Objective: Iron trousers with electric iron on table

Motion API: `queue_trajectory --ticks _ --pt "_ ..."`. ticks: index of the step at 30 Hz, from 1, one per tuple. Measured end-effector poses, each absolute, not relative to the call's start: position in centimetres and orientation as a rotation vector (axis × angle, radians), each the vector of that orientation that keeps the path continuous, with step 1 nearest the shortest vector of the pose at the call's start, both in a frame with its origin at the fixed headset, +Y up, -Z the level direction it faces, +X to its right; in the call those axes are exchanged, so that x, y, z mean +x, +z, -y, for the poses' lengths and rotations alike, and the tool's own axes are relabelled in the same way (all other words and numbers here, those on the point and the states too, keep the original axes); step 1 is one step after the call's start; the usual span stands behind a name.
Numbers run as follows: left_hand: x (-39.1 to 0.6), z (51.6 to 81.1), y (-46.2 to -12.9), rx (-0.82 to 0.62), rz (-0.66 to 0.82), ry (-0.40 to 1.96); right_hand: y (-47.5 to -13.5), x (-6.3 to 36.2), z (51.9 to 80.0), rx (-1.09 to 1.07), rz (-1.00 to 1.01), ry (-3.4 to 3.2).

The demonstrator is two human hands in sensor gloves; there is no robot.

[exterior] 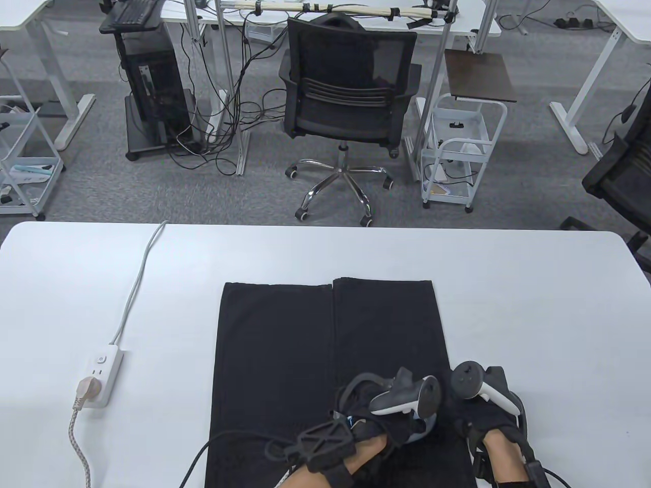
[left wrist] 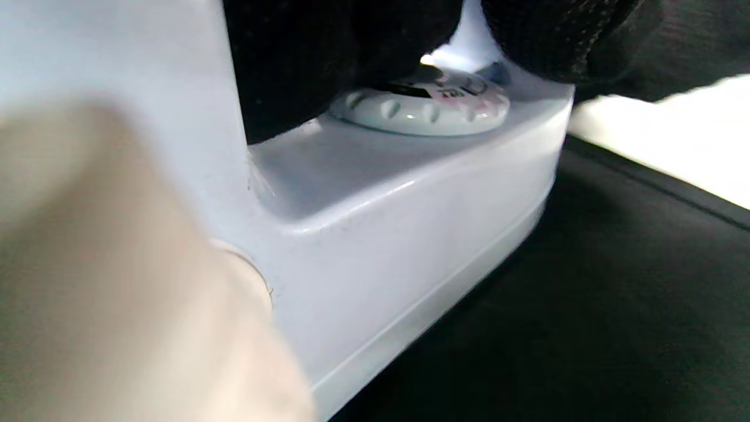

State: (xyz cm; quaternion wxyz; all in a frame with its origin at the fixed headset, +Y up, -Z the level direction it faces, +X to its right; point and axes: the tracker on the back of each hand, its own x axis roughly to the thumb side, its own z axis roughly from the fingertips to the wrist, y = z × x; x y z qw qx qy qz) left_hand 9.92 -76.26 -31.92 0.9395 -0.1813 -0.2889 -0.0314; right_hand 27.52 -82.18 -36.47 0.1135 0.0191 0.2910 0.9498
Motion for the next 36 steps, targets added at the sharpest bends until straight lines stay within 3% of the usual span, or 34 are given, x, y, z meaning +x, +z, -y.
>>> queue_trajectory --ticks 3,7,18,23,30,36 --pt "9.8 76.2 -31.1 -0.353 0.638 -0.077 -36.5 27.5 82.2 0.056 -0.854 2.785" --pt "9.9 76.2 -32.9 -0.359 0.626 -0.08 -36.5 27.5 82.1 0.056 -0.853 2.788" --pt "9.4 75.9 -45.2 -0.349 0.262 -0.02 -36.5 27.3 82.1 0.046 -0.847 2.805" --pt "7.6 75.8 -48.3 -0.35 0.13 0.011 -36.5 27.2 82.0 0.045 -0.858 2.814" --pt "7.4 75.8 -47.1 -0.349 0.137 0.009 -36.5 27.2 82.0 0.046 -0.86 2.804" --pt "7.9 75.9 -41.9 -0.359 0.229 0.001 -36.5 27.3 82.1 0.05 -0.856 2.79"
